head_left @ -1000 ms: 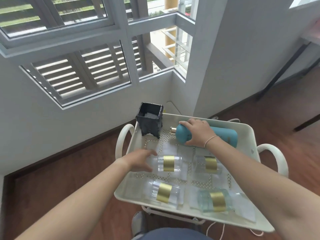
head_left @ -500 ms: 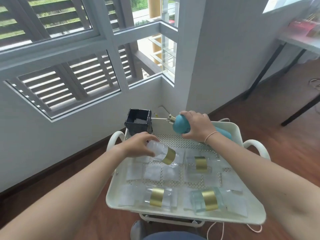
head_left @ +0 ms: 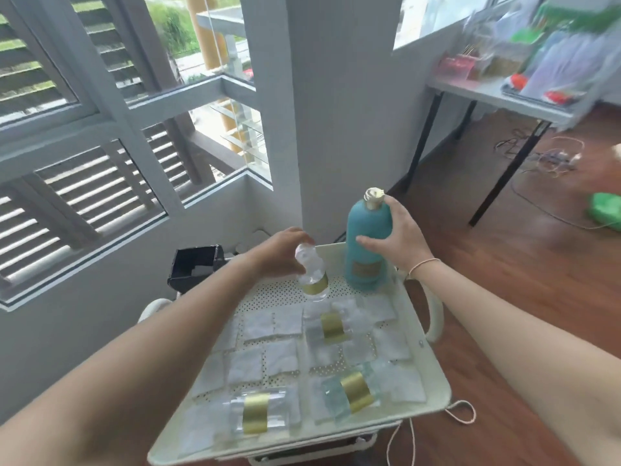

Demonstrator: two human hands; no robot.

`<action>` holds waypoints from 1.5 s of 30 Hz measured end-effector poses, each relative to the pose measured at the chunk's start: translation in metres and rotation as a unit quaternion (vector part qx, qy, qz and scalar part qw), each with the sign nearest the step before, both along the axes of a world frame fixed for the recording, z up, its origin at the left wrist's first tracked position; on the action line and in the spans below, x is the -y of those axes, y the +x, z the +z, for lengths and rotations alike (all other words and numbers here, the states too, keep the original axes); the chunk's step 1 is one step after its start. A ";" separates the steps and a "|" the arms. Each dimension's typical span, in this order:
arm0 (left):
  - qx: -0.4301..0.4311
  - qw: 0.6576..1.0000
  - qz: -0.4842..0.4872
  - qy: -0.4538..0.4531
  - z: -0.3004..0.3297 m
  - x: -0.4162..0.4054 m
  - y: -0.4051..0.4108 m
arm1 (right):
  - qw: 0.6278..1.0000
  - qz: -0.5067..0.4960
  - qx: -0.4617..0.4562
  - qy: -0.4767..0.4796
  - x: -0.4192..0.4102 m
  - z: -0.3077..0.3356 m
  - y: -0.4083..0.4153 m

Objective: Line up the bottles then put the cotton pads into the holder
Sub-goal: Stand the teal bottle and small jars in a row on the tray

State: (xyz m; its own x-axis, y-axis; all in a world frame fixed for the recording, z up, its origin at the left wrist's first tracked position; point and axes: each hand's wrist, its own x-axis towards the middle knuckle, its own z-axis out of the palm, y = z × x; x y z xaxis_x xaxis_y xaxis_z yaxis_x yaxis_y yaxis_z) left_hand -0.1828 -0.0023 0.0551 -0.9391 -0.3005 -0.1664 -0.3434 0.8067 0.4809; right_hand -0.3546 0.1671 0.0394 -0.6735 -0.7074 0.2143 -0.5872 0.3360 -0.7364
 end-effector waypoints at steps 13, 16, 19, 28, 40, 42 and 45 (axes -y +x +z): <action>-0.020 0.999 -0.034 -0.028 -0.026 -0.027 -0.053 | 0.998 -0.009 0.054 -0.026 -0.022 -0.007 0.000; -0.016 0.999 -0.036 -0.033 -0.031 -0.030 -0.058 | 0.998 -0.017 0.063 -0.012 -0.023 -0.008 0.001; -0.023 0.999 -0.025 -0.031 -0.035 -0.030 -0.059 | 0.997 -0.014 0.077 -0.017 -0.026 -0.009 0.003; -0.077 0.997 0.002 -0.005 -0.044 -0.028 -0.047 | 0.986 -0.033 -0.081 -0.140 -0.045 -0.012 0.043; -0.032 0.993 0.094 0.068 -0.044 -0.011 0.089 | 0.925 0.240 -0.044 0.290 -0.043 -0.083 0.065; 0.013 0.990 0.101 0.098 -0.047 -0.013 0.111 | 0.924 0.239 -0.035 0.297 -0.043 -0.086 0.061; 0.086 0.980 0.112 0.142 -0.053 -0.017 0.148 | 0.923 0.240 -0.022 0.300 -0.040 -0.088 0.058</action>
State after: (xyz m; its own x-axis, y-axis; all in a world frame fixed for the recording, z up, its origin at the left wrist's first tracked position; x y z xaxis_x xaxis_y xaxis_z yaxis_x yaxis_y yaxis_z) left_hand -0.0350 0.0147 0.0019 -0.8056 -0.4150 -0.4228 -0.5923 0.5441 0.5943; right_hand -0.2967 0.2067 -0.0486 -0.2520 -0.9222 -0.2932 -0.7988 0.3693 -0.4750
